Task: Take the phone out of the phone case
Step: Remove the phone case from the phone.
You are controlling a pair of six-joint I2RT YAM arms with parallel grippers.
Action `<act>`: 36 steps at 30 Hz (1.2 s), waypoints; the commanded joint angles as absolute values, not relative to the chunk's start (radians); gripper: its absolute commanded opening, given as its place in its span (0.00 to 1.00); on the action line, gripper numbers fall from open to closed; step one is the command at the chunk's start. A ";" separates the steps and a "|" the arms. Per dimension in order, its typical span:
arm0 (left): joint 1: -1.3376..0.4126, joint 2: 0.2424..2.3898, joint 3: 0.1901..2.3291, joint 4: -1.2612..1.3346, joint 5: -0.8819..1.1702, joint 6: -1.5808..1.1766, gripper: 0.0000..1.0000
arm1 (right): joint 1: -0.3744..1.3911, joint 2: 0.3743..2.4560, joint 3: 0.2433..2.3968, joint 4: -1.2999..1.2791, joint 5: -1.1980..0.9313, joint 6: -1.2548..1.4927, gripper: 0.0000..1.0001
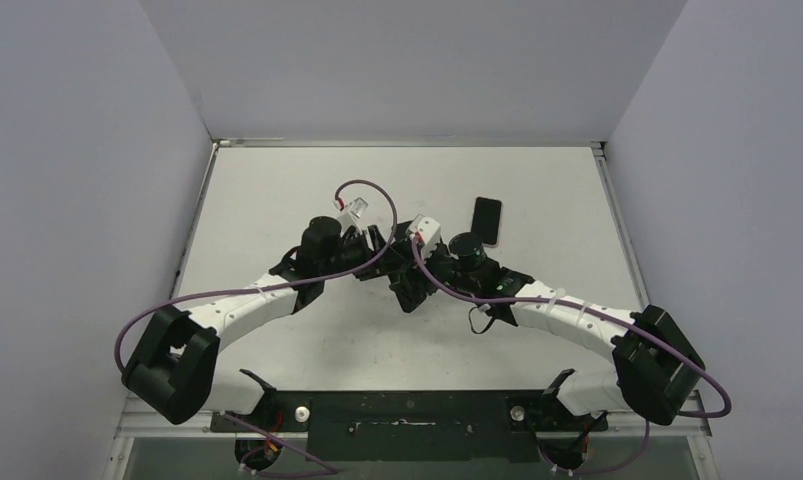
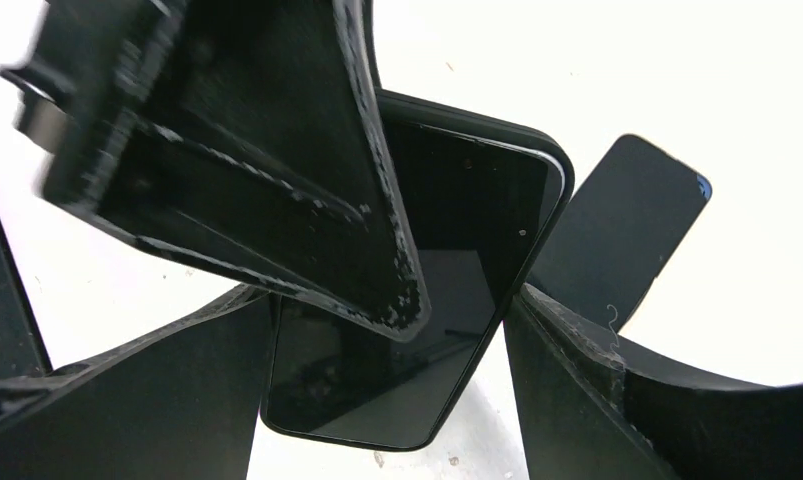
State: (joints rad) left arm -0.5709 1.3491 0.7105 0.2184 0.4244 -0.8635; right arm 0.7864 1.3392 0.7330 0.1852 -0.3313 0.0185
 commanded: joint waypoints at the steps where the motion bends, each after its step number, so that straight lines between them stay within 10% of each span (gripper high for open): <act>1: -0.579 1.373 0.719 0.344 0.476 -0.883 0.39 | 0.796 1.341 0.800 0.333 -0.367 0.007 0.00; 6: -0.562 1.337 0.732 0.363 0.455 -0.869 0.02 | 0.791 1.315 0.811 0.332 -0.337 0.033 0.12; 18: -0.435 1.223 0.632 0.662 0.444 -1.095 0.00 | 0.611 1.040 0.677 0.345 -0.306 0.394 0.89; 36: -0.419 1.179 0.585 0.919 0.414 -1.404 0.00 | 0.564 1.028 0.527 0.582 -0.651 0.672 0.86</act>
